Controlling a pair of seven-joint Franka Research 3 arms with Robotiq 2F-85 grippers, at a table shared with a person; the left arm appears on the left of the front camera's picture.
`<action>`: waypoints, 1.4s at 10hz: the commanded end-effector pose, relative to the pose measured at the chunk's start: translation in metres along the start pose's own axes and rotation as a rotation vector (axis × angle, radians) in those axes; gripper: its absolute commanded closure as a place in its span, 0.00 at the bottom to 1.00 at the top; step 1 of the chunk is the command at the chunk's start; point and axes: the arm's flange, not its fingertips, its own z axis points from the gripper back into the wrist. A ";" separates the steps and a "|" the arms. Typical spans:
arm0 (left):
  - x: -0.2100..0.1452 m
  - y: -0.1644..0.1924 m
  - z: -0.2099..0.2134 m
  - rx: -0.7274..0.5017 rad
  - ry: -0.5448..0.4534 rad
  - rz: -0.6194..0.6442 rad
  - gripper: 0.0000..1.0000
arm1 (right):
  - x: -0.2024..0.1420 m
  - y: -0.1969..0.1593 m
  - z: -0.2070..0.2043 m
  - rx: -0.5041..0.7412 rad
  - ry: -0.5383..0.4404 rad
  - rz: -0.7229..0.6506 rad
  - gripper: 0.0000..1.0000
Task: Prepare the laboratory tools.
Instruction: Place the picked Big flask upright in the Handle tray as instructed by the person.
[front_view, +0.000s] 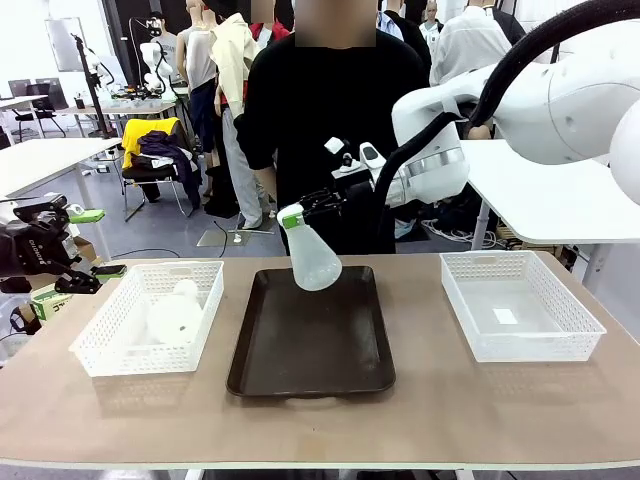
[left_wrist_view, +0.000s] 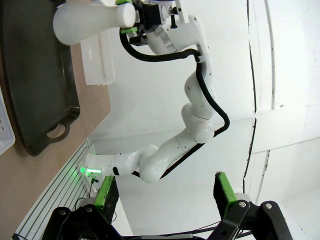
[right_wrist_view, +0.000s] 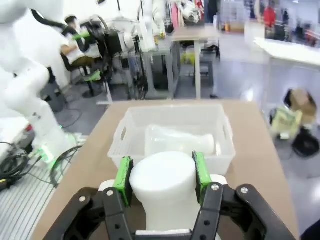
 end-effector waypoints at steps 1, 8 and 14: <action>-0.001 -0.002 0.002 -0.010 0.002 -0.004 0.00 | -0.022 0.002 0.006 0.060 -0.176 0.049 1.00; -0.001 -0.002 0.002 -0.010 0.002 -0.004 0.00 | -0.074 -0.025 0.005 0.050 -0.316 -0.001 1.00; -0.001 -0.002 0.002 -0.010 0.002 -0.004 0.00 | -0.094 -0.035 -0.002 0.039 -0.259 -0.105 1.00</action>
